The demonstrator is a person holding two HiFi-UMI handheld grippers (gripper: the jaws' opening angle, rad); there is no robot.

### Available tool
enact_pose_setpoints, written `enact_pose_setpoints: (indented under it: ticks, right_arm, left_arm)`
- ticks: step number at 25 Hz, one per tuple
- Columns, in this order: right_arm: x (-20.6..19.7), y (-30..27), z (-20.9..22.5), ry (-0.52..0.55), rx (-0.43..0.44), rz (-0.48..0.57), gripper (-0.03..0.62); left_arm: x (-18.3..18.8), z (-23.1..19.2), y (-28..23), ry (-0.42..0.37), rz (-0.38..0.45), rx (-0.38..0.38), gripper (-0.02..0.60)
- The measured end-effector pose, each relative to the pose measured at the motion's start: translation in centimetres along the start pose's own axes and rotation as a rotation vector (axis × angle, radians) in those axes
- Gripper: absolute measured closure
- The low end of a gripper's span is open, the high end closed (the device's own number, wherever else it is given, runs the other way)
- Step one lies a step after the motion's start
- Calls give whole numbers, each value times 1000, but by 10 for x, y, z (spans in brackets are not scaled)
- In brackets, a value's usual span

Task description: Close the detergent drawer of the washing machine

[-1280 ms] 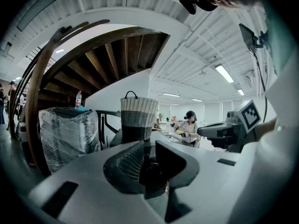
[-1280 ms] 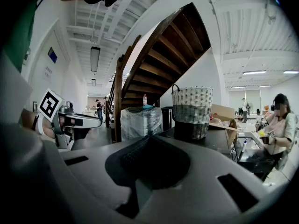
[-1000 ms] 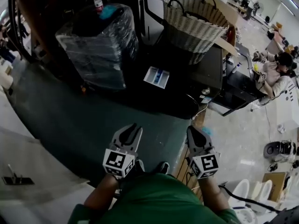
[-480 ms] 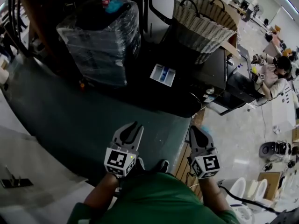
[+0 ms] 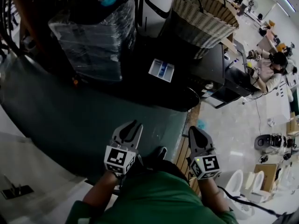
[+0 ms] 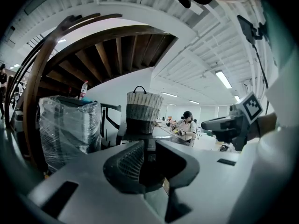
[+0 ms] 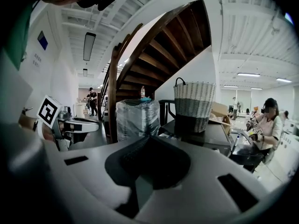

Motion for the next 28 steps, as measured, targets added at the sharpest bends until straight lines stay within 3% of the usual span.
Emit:
enact_pose_setpoints:
  ticks: [5, 13, 28]
  right_arm:
    - [-11, -19, 8, -19, 17, -20, 569]
    - [-1, -71, 26, -44, 109, 2, 568]
    - [10, -159, 126, -112, 156, 10, 569]
  left_arm:
    - [-2, -4, -18, 0, 13, -6, 491]
    - [13, -19, -47, 4, -51, 78, 491]
    - [34, -24, -157, -17, -113, 142, 491]
Point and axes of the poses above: the fingertips, and each gripper's own axes: y backward along the fingers, z to its right, x out of its top, the point moved 10 cm from there along y, backward along the fingers, and after that the axes turned 15 degrees about -x, right-handed, at the moved point
